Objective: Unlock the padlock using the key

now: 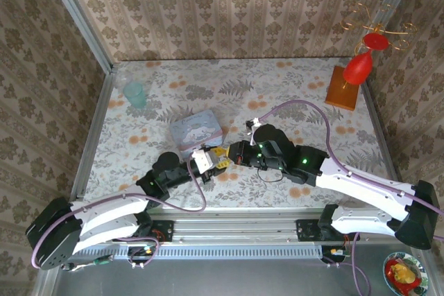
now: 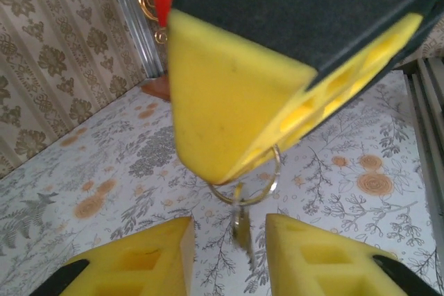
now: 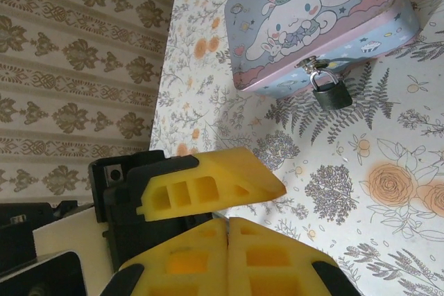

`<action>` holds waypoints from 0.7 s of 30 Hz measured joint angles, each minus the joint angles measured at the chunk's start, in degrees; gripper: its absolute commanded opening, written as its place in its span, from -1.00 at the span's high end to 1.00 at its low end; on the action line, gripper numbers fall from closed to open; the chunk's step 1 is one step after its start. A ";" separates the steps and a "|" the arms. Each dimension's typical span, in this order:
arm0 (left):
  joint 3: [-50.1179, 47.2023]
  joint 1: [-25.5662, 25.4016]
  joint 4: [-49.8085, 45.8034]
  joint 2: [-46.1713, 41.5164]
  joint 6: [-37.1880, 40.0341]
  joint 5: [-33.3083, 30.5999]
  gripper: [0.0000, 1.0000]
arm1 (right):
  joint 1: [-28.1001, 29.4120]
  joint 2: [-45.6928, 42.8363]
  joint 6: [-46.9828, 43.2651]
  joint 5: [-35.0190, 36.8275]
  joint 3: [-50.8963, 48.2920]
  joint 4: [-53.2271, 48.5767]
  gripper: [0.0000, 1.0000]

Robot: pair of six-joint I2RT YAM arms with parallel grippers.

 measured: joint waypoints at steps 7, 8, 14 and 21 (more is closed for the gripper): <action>-0.02 0.35 0.17 -1.36 -0.09 0.79 0.75 | 0.00 0.00 0.02 0.00 0.00 0.44 1.00; -0.02 0.37 0.17 -1.53 -0.09 0.85 0.75 | 0.00 0.00 0.02 0.00 0.00 0.48 1.00; -0.39 0.90 0.02 -2.01 -0.07 1.64 0.59 | 0.00 0.00 0.02 0.02 0.72 0.44 1.00; -0.39 1.05 -0.13 -2.01 -0.11 2.97 0.73 | 0.00 0.00 0.02 0.00 1.81 0.83 1.00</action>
